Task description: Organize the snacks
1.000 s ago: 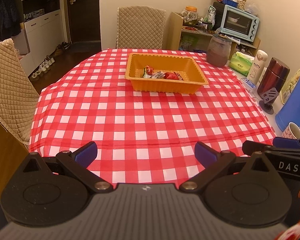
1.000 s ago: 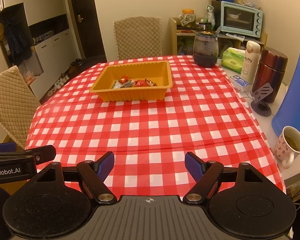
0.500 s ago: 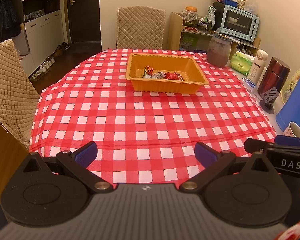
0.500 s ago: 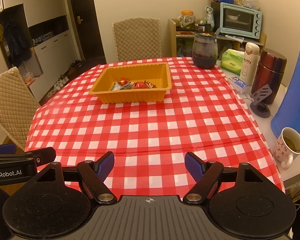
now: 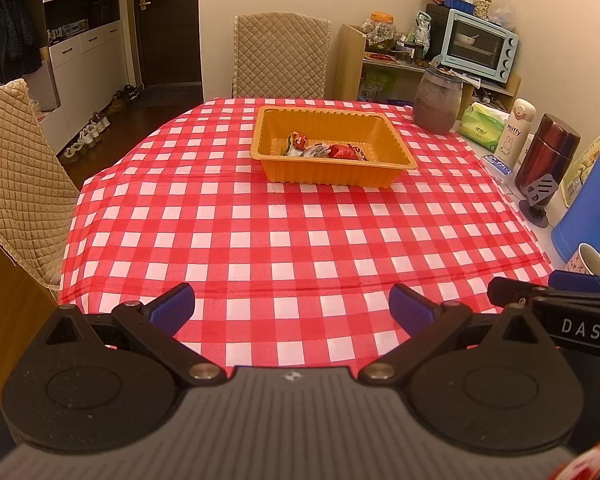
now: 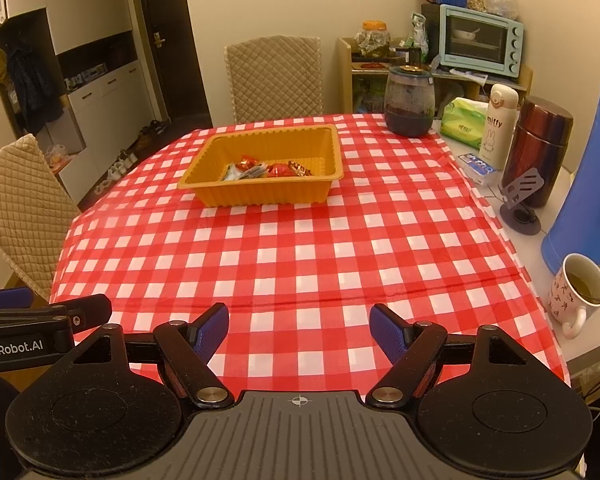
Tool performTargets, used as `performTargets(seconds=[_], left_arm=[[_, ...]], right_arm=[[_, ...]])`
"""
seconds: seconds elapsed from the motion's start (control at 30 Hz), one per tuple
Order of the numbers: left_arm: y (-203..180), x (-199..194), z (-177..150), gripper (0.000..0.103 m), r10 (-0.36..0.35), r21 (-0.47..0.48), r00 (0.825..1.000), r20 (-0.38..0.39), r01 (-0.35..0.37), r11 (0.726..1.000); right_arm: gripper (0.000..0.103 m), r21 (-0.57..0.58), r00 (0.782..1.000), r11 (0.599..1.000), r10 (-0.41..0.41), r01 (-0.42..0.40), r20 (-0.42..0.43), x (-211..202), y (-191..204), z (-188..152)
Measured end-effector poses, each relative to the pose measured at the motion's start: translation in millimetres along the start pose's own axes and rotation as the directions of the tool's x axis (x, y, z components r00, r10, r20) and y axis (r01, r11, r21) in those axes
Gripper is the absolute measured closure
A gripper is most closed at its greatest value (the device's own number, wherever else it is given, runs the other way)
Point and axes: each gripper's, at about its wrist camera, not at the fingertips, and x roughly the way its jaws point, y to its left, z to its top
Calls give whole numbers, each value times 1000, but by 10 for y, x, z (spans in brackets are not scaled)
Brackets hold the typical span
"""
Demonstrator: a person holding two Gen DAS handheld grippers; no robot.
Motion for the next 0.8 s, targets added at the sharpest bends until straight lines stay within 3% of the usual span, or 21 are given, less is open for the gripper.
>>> performTargets(seconds=[0.8], left_arm=[[-3, -5, 2, 0, 0, 1, 1000, 1, 0, 1000]], right_arm=[[26, 4, 1000, 1000, -1, 1, 3, -9, -16, -1]])
